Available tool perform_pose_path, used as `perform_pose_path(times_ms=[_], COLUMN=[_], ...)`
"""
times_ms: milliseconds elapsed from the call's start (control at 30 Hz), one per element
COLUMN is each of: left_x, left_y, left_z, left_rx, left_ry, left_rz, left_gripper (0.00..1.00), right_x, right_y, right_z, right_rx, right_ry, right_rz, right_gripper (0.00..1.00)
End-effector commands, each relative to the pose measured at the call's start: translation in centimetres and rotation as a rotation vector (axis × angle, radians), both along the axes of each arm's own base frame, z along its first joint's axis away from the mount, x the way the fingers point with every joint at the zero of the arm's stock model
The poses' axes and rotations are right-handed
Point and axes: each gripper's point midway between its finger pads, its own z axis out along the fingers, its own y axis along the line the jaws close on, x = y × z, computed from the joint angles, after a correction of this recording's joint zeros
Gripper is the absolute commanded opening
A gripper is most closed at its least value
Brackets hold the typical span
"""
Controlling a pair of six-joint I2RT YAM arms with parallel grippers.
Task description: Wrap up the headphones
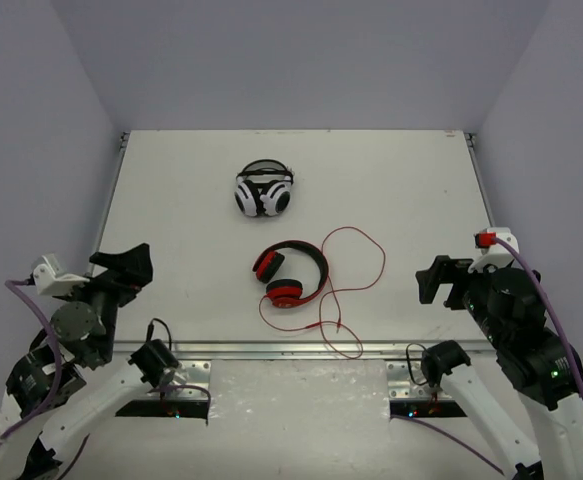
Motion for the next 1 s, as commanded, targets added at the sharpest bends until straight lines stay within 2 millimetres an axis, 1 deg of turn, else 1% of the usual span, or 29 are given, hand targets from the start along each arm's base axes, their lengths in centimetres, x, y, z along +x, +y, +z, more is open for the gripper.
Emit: perform_pose_path(times_ms=[0, 200, 267, 300, 333, 367, 400, 433, 500, 533, 567, 600, 633, 667, 700, 733, 767, 800, 833, 867, 900, 933, 967], left_x=[1.2, 2.7, 3.3, 3.6, 4.4, 4.9, 5.7, 7.3, 8.7, 9.8, 9.9, 10.4, 11.2, 11.5, 11.8, 12.4, 12.7, 13.1, 13.8, 14.2, 15.2, 15.2, 15.8], left_y=[-2.0, -3.8, -5.3, -6.3, -8.8, -10.1, -11.4, -14.1, -17.0, -20.1, -22.0, -23.3, -24.6, -26.5, -27.4, -28.7, -30.6, -31.5, -32.5, -33.2, -34.0, -35.1, -35.9], left_z=[0.6, -0.5, -0.7, -0.7, -0.2, -0.3, -0.8, -2.1, -3.3, -3.8, -4.0, -4.5, -6.0, -5.6, -6.0, -7.5, -7.1, -7.6, -9.9, -10.6, -10.2, -12.3, -12.1], left_rx=[0.084, 0.176, 0.21, 0.232, 0.286, 0.323, 0.371, 0.475, 0.592, 0.636, 0.681, 0.715, 0.791, 0.785, 0.841, 0.86, 0.851, 0.896, 0.932, 0.965, 1.017, 1.035, 1.054], left_ry=[0.012, 0.106, 0.109, 0.102, 0.076, 0.079, 0.106, 0.19, 0.279, 0.334, 0.333, 0.338, 0.365, 0.321, 0.299, 0.316, 0.255, 0.24, 0.284, 0.287, 0.259, 0.288, 0.255], left_rz=[-0.073, -0.103, -0.165, -0.217, -0.329, -0.379, -0.424, -0.513, -0.622, -0.73, -0.801, -0.849, -0.911, -0.987, -1.042, -1.09, -1.152, -1.195, -1.231, -1.249, -1.262, -1.336, -1.351], left_gripper=[1.0, 1.0, 1.0, 1.0, 1.0, 1.0, 1.0, 1.0, 1.0, 1.0, 1.0, 1.0, 1.0, 1.0, 1.0, 1.0, 1.0, 1.0, 0.99, 0.97, 0.94, 0.92, 0.91], right_x=[0.5, 0.2, 0.1, 0.1, 0.1, 0.1, 0.2, 0.0, 0.1, 0.2, 0.2, 0.2, 0.4, 0.3, 0.4, 0.4, 0.3, 0.3, 0.3, 0.1, -0.1, -0.2, -0.7], right_y=[-0.1, -0.3, -0.3, -0.2, 0.0, 0.2, 0.8, 2.0, 3.3, 4.0, 4.5, 4.9, 5.2, 5.6, 5.9, 6.2, 6.4, 6.5, 6.6, 6.7, 6.7, 6.6, 6.9], right_z=[1.0, 1.2, 1.2, 1.3, 1.3, 1.3, 1.4, 1.3, 1.2, 1.0, 0.9, 0.8, 0.3, 0.2, 0.1, 0.0, -0.1, -0.1, -0.1, 0.0, -0.1, -0.2, 0.0], right_rx=[-0.001, -0.008, -0.014, -0.016, -0.017, -0.023, -0.017, 0.003, 0.027, 0.039, 0.051, 0.065, 0.068, 0.081, 0.088, 0.093, 0.101, 0.104, 0.107, 0.109, 0.11, 0.112, 0.124], right_ry=[-0.046, -0.062, -0.062, -0.063, -0.063, -0.065, -0.071, -0.066, -0.071, -0.063, -0.057, -0.053, -0.035, -0.029, -0.026, -0.024, -0.02, -0.022, -0.022, -0.027, -0.026, -0.027, -0.036], right_rz=[-0.004, -0.005, 0.001, 0.01, 0.022, 0.045, 0.076, 0.142, 0.211, 0.241, 0.265, 0.281, 0.287, 0.311, 0.322, 0.333, 0.347, 0.351, 0.357, 0.365, 0.368, 0.367, 0.385], right_gripper=[0.99, 0.99, 0.99, 0.99, 0.99, 0.99, 0.99, 0.99, 0.99, 0.99, 0.99, 0.99, 0.99, 0.99, 0.99, 0.99, 0.99, 0.99, 0.99, 0.99, 0.99, 0.99, 0.99])
